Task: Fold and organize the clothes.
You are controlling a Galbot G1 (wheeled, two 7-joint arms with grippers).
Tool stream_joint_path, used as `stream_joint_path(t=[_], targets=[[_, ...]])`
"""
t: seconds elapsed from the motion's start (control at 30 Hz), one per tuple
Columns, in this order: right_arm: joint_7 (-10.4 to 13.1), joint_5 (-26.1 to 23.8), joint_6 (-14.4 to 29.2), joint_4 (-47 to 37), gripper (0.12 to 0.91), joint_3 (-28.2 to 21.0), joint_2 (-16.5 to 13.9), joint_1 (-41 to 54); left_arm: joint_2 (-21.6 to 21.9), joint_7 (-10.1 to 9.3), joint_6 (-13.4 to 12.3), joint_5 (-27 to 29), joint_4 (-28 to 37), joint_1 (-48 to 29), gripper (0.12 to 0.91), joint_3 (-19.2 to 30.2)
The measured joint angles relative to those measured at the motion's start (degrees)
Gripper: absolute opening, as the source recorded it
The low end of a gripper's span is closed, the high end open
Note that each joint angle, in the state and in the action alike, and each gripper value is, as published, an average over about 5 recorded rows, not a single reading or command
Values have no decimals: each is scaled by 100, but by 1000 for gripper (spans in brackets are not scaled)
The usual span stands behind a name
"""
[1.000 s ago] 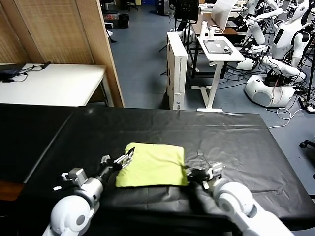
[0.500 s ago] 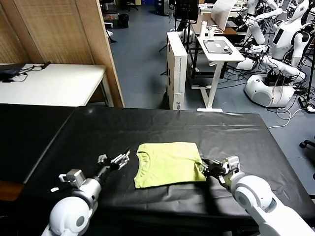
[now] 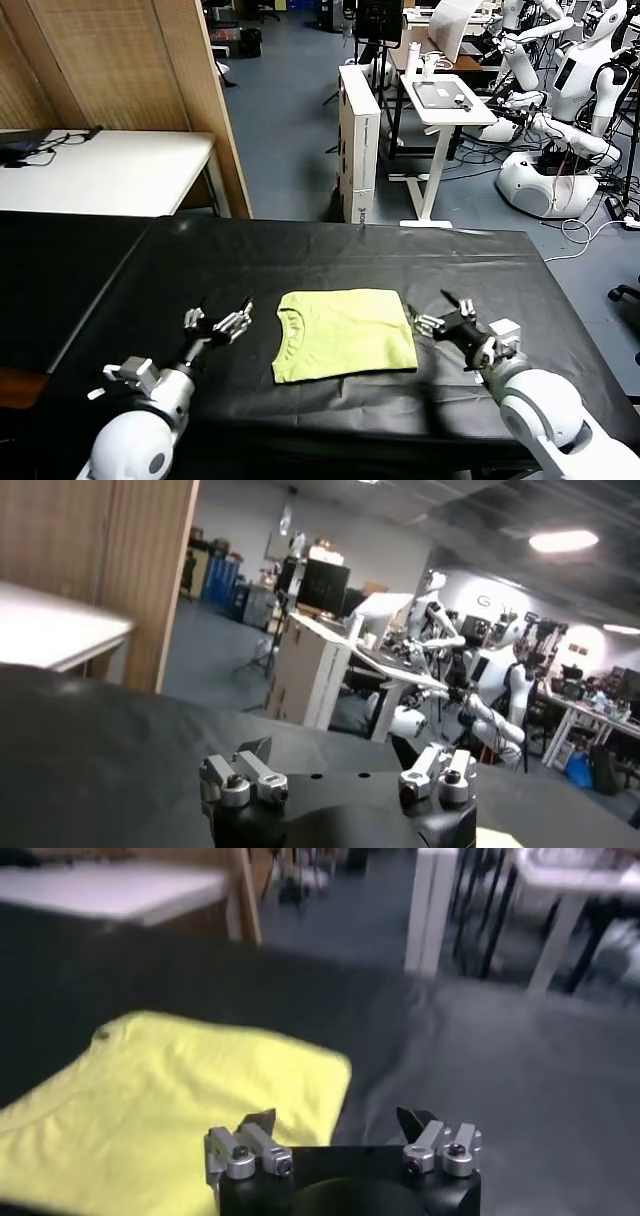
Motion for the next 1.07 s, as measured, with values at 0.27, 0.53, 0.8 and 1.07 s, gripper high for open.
stream_joint_path(t=[0.27, 0.53, 0.8, 1.07], targets=[[37, -856, 1352, 295, 907, 700, 415, -1466, -211, 133, -183, 191, -341, 1058, 907, -744], [365, -1454, 1821, 781, 907, 766, 1076, -2817, -547, 291, -445, 661, -501, 2054, 907, -1152], [588, -1541, 1743, 1109, 907, 855, 1329, -3732, -727, 346, -419, 707, -507, 2402, 907, -1327], [576, -1539, 1697, 1226, 907, 873, 1412, -3991, -800, 415, -382, 696, -418, 2381, 907, -1310]])
